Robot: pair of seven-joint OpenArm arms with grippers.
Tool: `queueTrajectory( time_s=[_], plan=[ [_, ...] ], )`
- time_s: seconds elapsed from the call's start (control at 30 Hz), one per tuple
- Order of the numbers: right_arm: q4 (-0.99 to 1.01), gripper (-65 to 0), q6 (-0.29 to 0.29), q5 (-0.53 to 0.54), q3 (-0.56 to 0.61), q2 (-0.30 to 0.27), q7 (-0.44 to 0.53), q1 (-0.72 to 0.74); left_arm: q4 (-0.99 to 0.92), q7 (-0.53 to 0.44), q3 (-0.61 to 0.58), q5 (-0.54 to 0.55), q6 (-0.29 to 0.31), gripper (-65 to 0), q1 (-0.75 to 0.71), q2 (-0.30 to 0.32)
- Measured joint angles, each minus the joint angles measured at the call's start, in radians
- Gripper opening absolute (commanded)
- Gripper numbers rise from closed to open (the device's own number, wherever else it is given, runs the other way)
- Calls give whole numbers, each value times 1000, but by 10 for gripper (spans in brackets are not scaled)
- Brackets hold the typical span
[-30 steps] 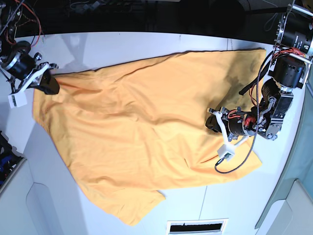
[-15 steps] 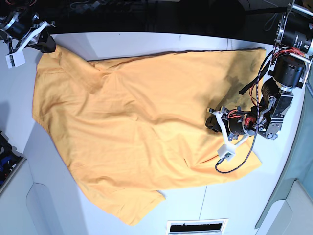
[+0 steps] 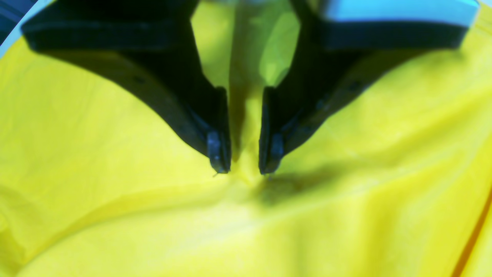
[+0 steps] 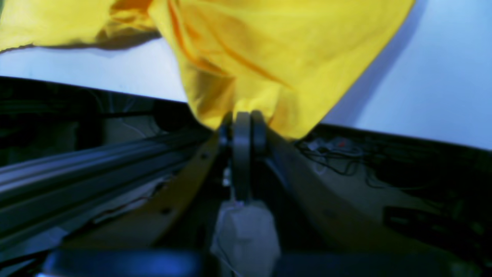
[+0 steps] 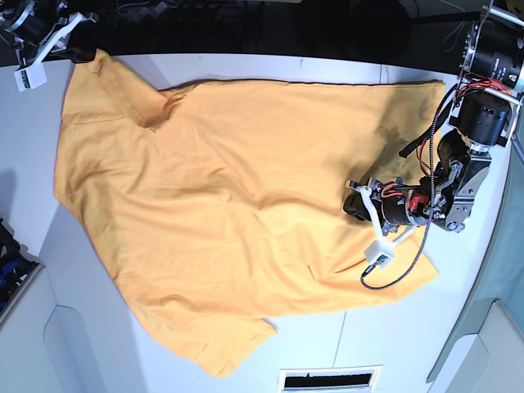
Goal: Layout the t-shirt on the table in an organized manner, then fold the t-shirt properly
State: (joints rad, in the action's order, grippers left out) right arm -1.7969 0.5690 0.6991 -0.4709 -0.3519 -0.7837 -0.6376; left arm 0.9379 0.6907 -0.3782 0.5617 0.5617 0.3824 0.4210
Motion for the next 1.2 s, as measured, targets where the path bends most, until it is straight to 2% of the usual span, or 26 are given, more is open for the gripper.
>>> queueTrajectory(
  time_s=[0.07, 0.2, 0.3, 0.43, 0.57, 0.7, 0.83, 1.07, 1.2],
  plan=[
    [0, -460, 0, 0, 0, 0, -30, 0, 0, 0, 0, 0, 0, -477, 0, 0],
    [0, -461, 0, 3, 0, 0, -130, 0, 0, 0, 0, 1, 0, -477, 0, 0],
    [0, -461, 0, 44, 0, 0, -145, -2, 0, 0, 0, 1, 0, -477, 0, 0],
    [0, -461, 0, 82, 0, 0, -79, 6, 0, 0, 0, 16, 0, -477, 0, 2],
    [-4, -461, 0, 71, 0, 2, -74, 81, 0, 5, 2, 90, 25, -477, -6, 30],
    [-6, -461, 1, 41, 0, 3, -57, 188, 5, 21, 31, 104, 30, -477, -8, 60],
    [-5, -461, -10, -12, -1, 3, -29, 278, 5, 44, 84, 162, 73, -478, -8, 92],
    [65, -461, -13, -60, -1, 3, 0, 412, 5, 65, 116, 181, 76, -478, -8, 95],
    [197, -461, -11, -115, -2, 3, 44, 496, 5, 65, 116, 181, 79, -477, -13, 99]
  ],
)
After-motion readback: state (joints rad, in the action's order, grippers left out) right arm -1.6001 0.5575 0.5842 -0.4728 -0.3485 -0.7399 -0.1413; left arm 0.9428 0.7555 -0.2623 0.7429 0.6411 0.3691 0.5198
